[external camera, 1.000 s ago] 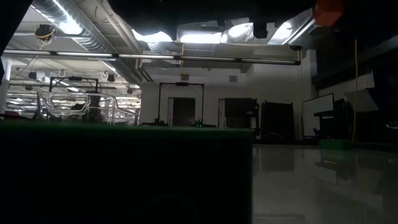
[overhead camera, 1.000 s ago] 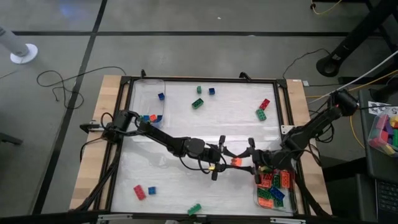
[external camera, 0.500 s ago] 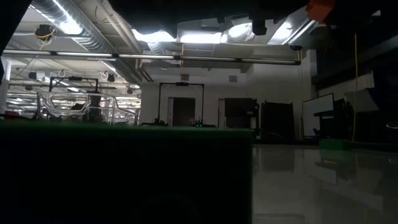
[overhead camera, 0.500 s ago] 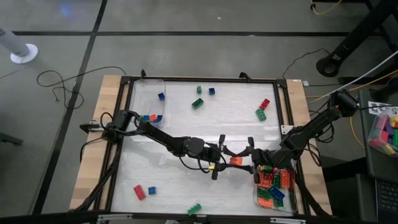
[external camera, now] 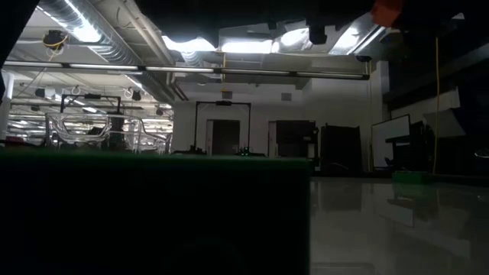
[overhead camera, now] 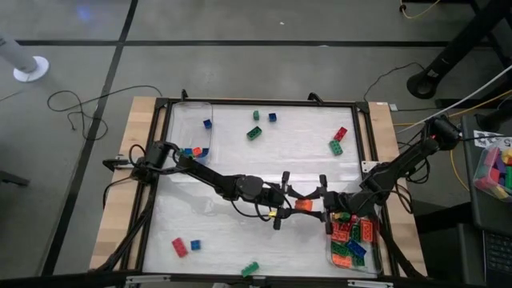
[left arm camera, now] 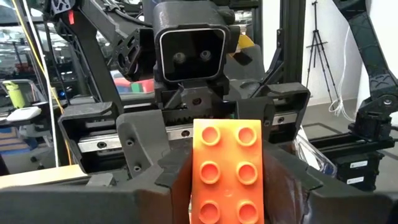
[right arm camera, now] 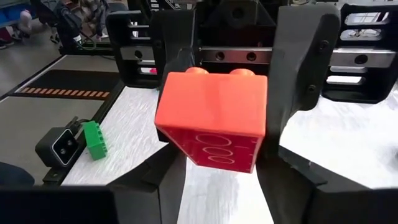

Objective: Sort blocks by size
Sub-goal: Put the 8 stud orange game piece into the bottom transparent bin, then put the 4 stud blue game piece into the top transparent bin, then put the 8 stud green game piece into the bottom transparent bin

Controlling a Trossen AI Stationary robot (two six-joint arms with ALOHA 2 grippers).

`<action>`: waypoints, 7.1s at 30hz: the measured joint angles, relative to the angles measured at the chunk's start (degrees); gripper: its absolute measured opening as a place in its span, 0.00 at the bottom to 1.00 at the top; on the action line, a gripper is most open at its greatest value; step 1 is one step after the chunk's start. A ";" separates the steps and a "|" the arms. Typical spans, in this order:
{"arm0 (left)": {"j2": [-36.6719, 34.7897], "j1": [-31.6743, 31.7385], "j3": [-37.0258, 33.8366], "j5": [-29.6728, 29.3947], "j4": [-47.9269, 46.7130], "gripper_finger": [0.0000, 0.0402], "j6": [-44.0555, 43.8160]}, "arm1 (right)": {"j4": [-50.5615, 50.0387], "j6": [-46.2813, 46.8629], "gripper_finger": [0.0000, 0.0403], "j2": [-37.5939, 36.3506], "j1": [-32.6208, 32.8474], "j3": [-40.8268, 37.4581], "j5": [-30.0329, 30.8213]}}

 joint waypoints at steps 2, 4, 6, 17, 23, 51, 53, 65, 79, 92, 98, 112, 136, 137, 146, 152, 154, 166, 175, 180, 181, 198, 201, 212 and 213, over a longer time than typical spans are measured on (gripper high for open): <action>0.00 0.00 0.01 -0.07 -0.20 0.39 -0.07 | -0.16 -0.01 0.44 0.00 -0.03 0.00 0.03; 0.02 0.00 0.00 0.00 -0.41 0.43 0.05 | -0.23 0.14 0.41 0.00 -0.09 0.02 0.54; 0.02 -0.03 0.00 0.04 -0.40 0.47 -0.02 | -0.20 0.12 0.37 0.00 -0.09 0.02 0.55; -0.34 -0.07 -0.04 0.24 -0.52 0.49 0.13 | -0.30 -0.69 0.36 -0.04 -0.04 0.04 0.49; -2.12 -0.04 -0.12 0.20 -0.89 0.49 0.89 | -0.46 -0.97 0.35 -0.71 -0.04 0.17 0.23; -14.47 0.11 -0.09 -0.11 -43.19 0.48 -1.25 | -45.95 41.82 0.35 -11.43 0.07 7.26 -52.63; -14.47 0.11 -0.09 -0.09 -46.11 0.48 -2.81 | -49.49 45.15 0.35 -11.41 0.07 7.26 -52.99; -15.80 0.11 -0.09 4.30 -67.23 0.48 -12.27 | -57.52 58.61 0.56 -11.29 0.00 7.21 -50.46; -20.59 -4.18 -0.04 18.02 -103.03 0.48 -42.81 | -53.66 59.19 0.72 -11.26 0.02 7.15 -50.27; -19.56 -22.45 -0.11 19.13 -104.57 0.48 -61.94 | -43.45 51.48 0.72 -11.26 0.02 7.15 -39.65; -17.37 -29.34 -0.09 16.02 -102.98 0.48 -65.18 | -42.06 50.94 0.72 -11.27 0.02 7.10 -33.90; -11.68 -32.00 -0.11 6.11 -103.75 0.48 -63.37 | -34.91 48.20 0.72 -11.23 0.02 7.10 -28.35; -14.03 -26.25 -7.32 -4.26 -98.86 0.30 -51.84 | -19.30 19.82 0.72 2.34 0.02 7.10 -13.50; -14.66 -25.23 -7.32 -7.39 -99.46 0.30 -50.58 | -18.11 17.91 0.72 3.46 0.01 7.10 -13.49; -23.03 -15.18 -7.32 -32.86 -112.93 0.31 -40.88 | -4.72 0.96 0.72 15.91 -0.10 7.13 -12.89; -32.31 -7.36 -7.28 -42.74 -121.72 0.31 -40.23 | 8.09 -7.62 0.72 24.22 -0.23 7.15 -12.48; -35.28 -4.20 -7.29 -46.69 -124.47 0.31 -41.26 | 11.47 -9.25 0.72 26.61 -0.89 7.19 -12.61; -42.25 18.02 -12.64 -50.04 -124.66 0.38 -43.45 | 20.81 -9.45 0.72 34.07 -7.24 8.13 -21.84; -42.27 33.51 -16.63 -37.40 -120.71 0.52 -43.79 | 20.16 -11.29 0.72 34.07 -7.13 10.87 -24.43; -42.29 38.06 -16.62 -31.43 -117.21 0.57 -43.65 | 19.67 -11.79 0.72 36.40 -7.13 12.58 -24.47; -42.27 38.44 -16.63 -30.73 -116.57 0.57 -43.42 | 19.91 -11.85 0.72 37.09 -7.13 13.02 -24.48; -42.33 37.42 -16.52 -25.07 -103.69 0.57 -38.30 | 18.18 -14.34 0.72 54.51 -7.13 27.58 -37.97; -42.27 37.42 -16.52 -23.45 -103.23 0.57 -38.93 | 18.33 -14.31 0.72 55.43 -7.13 28.91 -39.33; -42.27 34.31 -16.52 -21.34 -103.01 0.57 -39.14 | 18.86 -14.57 0.72 58.92 -7.13 32.94 -43.57; -42.29 33.99 -16.52 -21.34 -102.97 0.57 -39.14 | 18.73 -14.54 0.72 59.59 -7.13 33.65 -44.37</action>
